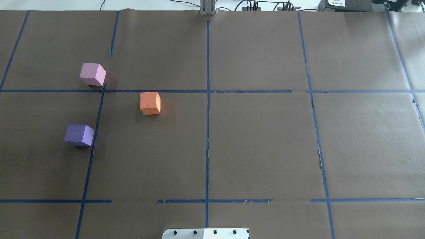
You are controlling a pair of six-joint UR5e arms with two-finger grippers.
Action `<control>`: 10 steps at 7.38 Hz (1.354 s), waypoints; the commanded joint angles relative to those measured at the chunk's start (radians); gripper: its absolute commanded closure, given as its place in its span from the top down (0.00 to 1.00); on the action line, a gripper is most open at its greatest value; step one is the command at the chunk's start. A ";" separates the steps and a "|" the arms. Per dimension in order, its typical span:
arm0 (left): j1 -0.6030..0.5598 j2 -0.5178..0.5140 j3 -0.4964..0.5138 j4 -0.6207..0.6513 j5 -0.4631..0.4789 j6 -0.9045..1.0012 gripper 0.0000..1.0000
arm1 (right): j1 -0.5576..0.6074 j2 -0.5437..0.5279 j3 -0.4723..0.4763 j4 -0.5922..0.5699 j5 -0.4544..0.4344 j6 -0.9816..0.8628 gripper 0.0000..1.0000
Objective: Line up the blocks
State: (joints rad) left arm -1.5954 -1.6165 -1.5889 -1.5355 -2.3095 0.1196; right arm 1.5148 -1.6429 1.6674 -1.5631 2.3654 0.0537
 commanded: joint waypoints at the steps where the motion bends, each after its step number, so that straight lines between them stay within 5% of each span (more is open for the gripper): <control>1: -0.001 0.003 -0.002 0.001 -0.001 0.000 1.00 | -0.001 0.000 0.000 0.000 0.000 0.000 1.00; 3: 0.000 -0.015 -0.009 0.005 -0.001 -0.002 1.00 | -0.001 0.000 0.000 0.000 0.000 0.000 1.00; 6: 0.034 -0.049 -0.201 0.064 0.010 -0.134 1.00 | 0.001 0.000 0.000 0.000 0.000 0.000 1.00; 10: 0.299 -0.205 -0.354 0.107 0.008 -0.404 1.00 | 0.001 0.000 0.000 0.000 0.000 0.000 1.00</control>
State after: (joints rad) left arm -1.3844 -1.7610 -1.8944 -1.4484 -2.3005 -0.1810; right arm 1.5149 -1.6429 1.6674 -1.5632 2.3654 0.0537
